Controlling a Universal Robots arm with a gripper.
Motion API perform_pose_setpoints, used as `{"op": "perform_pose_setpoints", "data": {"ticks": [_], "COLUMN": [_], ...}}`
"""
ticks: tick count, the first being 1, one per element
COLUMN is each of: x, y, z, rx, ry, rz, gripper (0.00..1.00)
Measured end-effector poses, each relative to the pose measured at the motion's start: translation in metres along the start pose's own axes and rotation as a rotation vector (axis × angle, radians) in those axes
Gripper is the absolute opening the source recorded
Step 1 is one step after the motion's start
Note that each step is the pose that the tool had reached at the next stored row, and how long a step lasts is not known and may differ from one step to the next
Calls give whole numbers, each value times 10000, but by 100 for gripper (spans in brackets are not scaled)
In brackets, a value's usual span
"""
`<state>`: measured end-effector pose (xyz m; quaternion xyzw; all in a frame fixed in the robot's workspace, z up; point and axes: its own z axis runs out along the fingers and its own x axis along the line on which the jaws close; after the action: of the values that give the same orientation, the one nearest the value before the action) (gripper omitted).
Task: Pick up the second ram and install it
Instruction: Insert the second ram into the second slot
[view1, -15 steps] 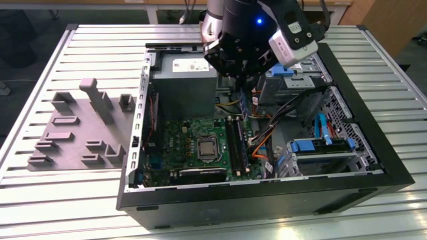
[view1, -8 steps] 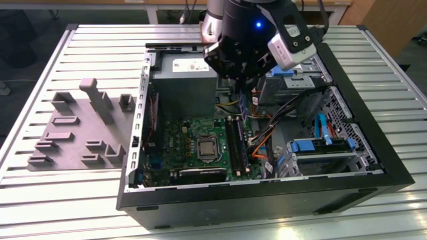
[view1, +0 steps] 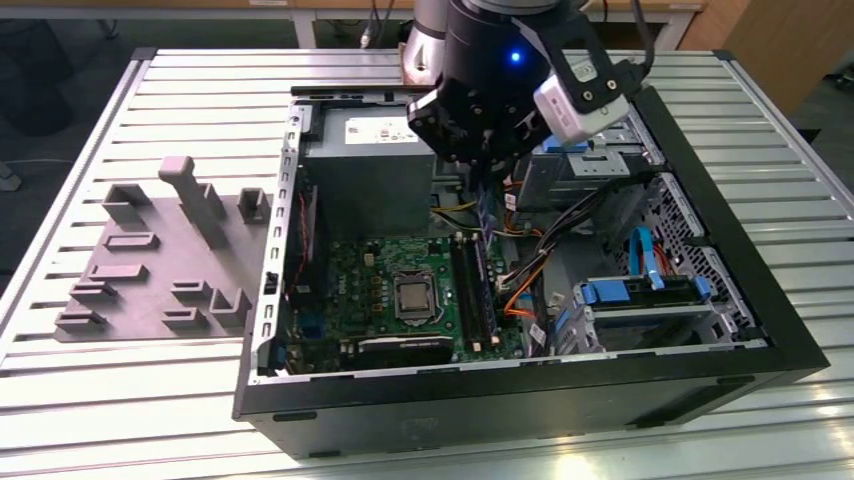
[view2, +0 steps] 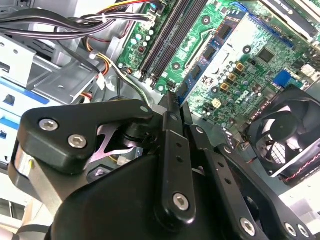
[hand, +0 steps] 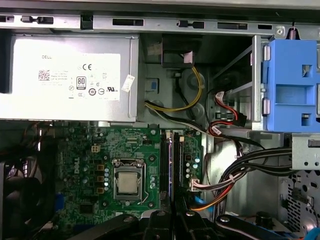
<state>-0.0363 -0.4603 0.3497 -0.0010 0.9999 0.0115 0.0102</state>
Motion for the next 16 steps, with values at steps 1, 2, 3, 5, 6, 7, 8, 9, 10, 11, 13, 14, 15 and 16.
{"op": "perform_pose_setpoints", "data": {"ticks": [1,2,3,5,6,7,8,9,10,11,13,14,15,16], "x": [0,0,0,1,1,1,1,1,1,1,2,2,2,2], "y": [0,0,0,-1,-1,-1,-1,-1,-2,-2,-2,-2,-2,-2], "z": [6,12,19,31,38,44,50,57,63,69,82,89,95,102], "rx": [0,0,0,0,0,0,0,0,-1,-1,-1,-1,0,-1], "ry": [0,0,0,0,0,0,0,0,0,0,0,0,0,0], "rz": [-1,-1,0,0,0,0,0,0,-1,0,0,0,-1,0], "gripper": [14,14,14,14,14,14,14,14,14,14,14,14,14,14]}}
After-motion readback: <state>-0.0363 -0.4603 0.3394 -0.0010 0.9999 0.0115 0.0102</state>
